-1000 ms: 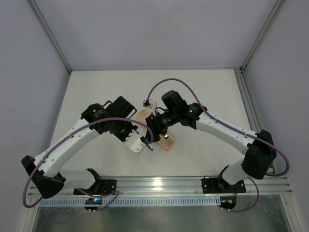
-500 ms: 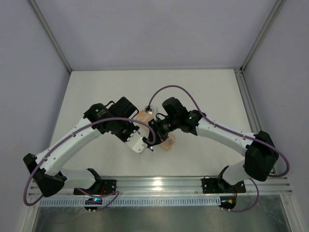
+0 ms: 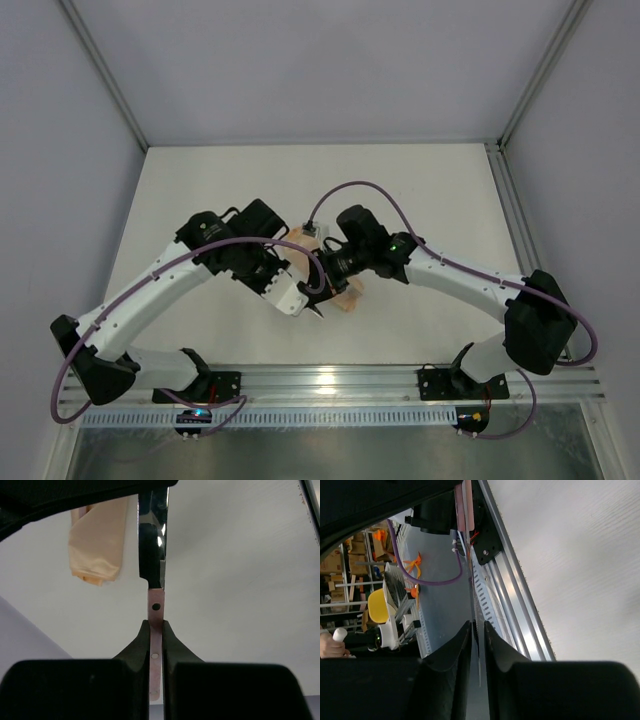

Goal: Fold the napkin into a case and place the utensils inside
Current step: Pass from the left arm to the right, then stuff the knife into the folded napkin.

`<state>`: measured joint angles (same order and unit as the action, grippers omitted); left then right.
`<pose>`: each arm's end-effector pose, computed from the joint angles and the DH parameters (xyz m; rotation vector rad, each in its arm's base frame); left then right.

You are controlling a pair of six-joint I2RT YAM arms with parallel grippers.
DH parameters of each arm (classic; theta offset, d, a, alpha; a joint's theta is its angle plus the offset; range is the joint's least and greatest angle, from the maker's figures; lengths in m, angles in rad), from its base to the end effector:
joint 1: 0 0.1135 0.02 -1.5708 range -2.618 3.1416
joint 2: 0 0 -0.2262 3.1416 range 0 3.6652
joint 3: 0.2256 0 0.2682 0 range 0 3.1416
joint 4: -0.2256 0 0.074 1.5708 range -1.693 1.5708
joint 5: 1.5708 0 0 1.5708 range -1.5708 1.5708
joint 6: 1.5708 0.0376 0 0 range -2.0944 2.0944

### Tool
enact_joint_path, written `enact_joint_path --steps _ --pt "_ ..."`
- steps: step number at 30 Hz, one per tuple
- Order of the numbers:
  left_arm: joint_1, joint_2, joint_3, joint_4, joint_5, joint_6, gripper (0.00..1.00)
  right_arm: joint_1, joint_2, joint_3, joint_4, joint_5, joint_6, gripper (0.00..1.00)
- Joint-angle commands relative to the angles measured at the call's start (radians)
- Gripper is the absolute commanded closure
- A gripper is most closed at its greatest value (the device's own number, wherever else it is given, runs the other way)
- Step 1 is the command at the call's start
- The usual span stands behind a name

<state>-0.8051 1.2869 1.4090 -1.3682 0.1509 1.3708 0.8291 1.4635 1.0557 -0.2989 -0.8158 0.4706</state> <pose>0.1652 -0.1800 0.3167 2.4848 1.2636 -0.0749 0.2064 0.2658 0.2250 -0.9289 2.3536 1.5461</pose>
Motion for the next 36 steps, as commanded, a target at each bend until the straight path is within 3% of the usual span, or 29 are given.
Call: enact_joint_path --steps 1,3,4,5,9,11,12,15,20,24,31,36 --pt "-0.006 -0.008 0.062 0.008 0.05 -0.027 1.0 0.007 -0.029 -0.003 0.095 -0.022 0.046 0.79" --pt "-0.006 -0.009 0.062 0.008 0.039 -0.026 1.0 0.007 -0.025 0.001 0.093 -0.022 0.051 0.84" --pt "-0.006 -0.011 0.055 0.008 0.035 -0.024 1.0 0.005 -0.026 0.001 0.093 -0.013 0.049 0.93" --pt "-0.006 -0.012 0.053 0.009 0.032 -0.019 1.0 0.005 -0.028 -0.002 0.092 -0.008 0.049 0.97" --pt "-0.006 -0.02 0.033 0.012 0.033 -0.018 0.98 0.007 -0.063 -0.022 0.084 -0.003 0.063 0.97" --pt "-0.006 -0.023 0.016 0.029 0.018 -0.03 0.82 0.004 -0.092 -0.036 0.055 0.0 0.074 0.97" --pt "-0.006 -0.021 0.013 0.064 0.012 -0.067 0.55 0.002 -0.101 -0.042 0.005 0.004 0.077 0.97" --pt "-0.006 0.0 0.033 0.13 -0.007 -0.175 0.37 -0.022 -0.156 -0.107 -0.083 0.0 0.092 0.97" --pt "0.115 0.115 0.246 0.066 0.221 -0.357 0.31 -0.137 -0.322 -0.349 -0.079 -0.066 0.175 0.97" --pt "0.237 0.221 0.376 0.011 0.309 -0.47 0.3 -0.252 -0.445 -0.417 -0.215 -0.052 0.109 0.97" --pt "0.308 0.373 0.221 0.25 0.156 -0.788 0.37 -0.308 -0.577 -0.54 -0.226 0.039 0.2 0.97" --pt "0.317 0.492 0.179 0.443 0.148 -1.033 0.42 -0.314 -0.536 -0.566 -0.123 0.063 0.235 0.97"
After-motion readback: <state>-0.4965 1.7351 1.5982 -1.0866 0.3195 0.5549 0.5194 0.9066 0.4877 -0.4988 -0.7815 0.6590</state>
